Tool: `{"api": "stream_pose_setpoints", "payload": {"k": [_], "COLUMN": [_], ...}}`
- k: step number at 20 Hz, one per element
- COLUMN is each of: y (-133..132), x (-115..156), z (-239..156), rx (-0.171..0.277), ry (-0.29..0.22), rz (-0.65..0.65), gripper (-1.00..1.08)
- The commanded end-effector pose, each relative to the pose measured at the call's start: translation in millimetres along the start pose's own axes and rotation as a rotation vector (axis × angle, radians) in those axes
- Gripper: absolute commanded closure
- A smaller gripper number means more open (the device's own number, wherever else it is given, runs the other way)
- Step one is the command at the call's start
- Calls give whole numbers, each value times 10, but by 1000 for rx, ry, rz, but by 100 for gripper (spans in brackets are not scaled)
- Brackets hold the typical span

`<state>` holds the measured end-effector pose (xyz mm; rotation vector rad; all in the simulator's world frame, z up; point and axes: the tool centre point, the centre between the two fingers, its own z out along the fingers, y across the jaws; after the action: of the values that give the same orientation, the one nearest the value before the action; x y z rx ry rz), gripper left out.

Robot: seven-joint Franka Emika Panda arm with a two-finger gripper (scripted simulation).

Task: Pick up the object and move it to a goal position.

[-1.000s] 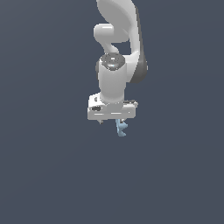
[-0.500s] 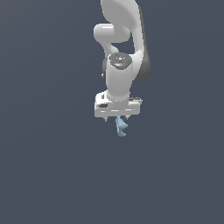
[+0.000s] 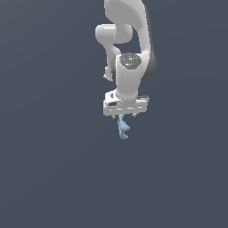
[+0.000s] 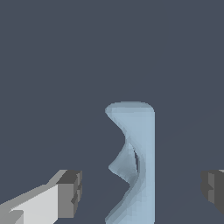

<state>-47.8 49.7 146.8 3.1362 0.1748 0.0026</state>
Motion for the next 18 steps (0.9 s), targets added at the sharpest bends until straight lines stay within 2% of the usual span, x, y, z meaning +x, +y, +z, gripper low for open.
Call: {"api": "stream_pose_setpoints", "payload": {"k": [1,7,18], "y": [-23,-17,-28], "x": [-30,-23,-41], "z": [8,59,486], "rx": [1,1,1], "ry": [-1,-1,-1], "rz": [-1,-1,-1], "gripper": [-92,-92,-92]}}
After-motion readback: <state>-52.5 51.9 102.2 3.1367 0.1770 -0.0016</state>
